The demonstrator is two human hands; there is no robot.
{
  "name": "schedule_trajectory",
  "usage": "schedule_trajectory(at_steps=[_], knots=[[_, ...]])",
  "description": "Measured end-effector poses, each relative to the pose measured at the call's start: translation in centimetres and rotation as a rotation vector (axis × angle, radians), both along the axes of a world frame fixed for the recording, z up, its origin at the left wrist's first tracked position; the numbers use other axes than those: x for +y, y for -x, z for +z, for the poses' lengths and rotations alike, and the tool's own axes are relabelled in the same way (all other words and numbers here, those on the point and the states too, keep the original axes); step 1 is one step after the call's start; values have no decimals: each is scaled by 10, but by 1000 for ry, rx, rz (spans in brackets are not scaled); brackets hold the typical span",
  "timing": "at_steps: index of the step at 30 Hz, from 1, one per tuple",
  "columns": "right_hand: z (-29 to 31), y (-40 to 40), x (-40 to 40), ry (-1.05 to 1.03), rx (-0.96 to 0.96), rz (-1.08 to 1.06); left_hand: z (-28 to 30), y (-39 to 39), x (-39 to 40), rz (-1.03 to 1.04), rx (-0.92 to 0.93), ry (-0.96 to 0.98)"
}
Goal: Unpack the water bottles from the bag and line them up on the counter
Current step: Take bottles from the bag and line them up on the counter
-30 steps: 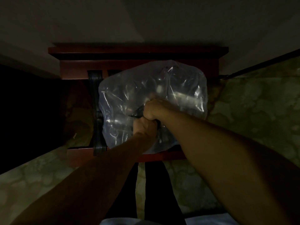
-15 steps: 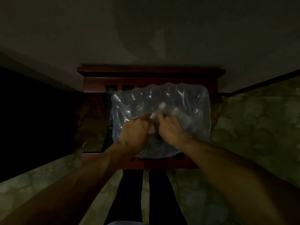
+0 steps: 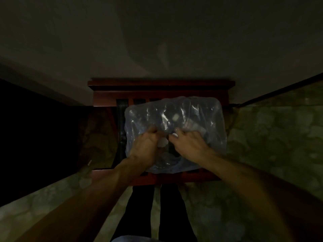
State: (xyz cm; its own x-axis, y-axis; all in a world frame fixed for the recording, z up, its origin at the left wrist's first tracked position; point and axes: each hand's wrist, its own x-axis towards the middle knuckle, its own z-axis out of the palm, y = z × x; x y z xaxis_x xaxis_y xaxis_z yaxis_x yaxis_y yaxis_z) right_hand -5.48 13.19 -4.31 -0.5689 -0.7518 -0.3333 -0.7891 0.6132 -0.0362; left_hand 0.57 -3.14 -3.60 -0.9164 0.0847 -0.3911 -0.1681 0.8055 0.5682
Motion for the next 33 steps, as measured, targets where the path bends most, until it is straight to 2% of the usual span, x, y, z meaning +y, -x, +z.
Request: schedule_trajectory(at_steps=[4, 10, 17, 24, 33], knots=[[24, 3, -17, -186, -116, -73, 12, 5, 0, 58, -6, -66], [69, -18, 25, 193, -206, -431, 67, 18, 3, 93, 99, -172], [147, -6, 16, 394, -184, -800, 148, 29, -25, 82, 242, -142], [240, -11, -14, 492, -5, -823, 216, 5, -49, 201, 382, -154], [323, -86, -71, 624, 186, -779, 303, -70, -95, 289, 597, -109]])
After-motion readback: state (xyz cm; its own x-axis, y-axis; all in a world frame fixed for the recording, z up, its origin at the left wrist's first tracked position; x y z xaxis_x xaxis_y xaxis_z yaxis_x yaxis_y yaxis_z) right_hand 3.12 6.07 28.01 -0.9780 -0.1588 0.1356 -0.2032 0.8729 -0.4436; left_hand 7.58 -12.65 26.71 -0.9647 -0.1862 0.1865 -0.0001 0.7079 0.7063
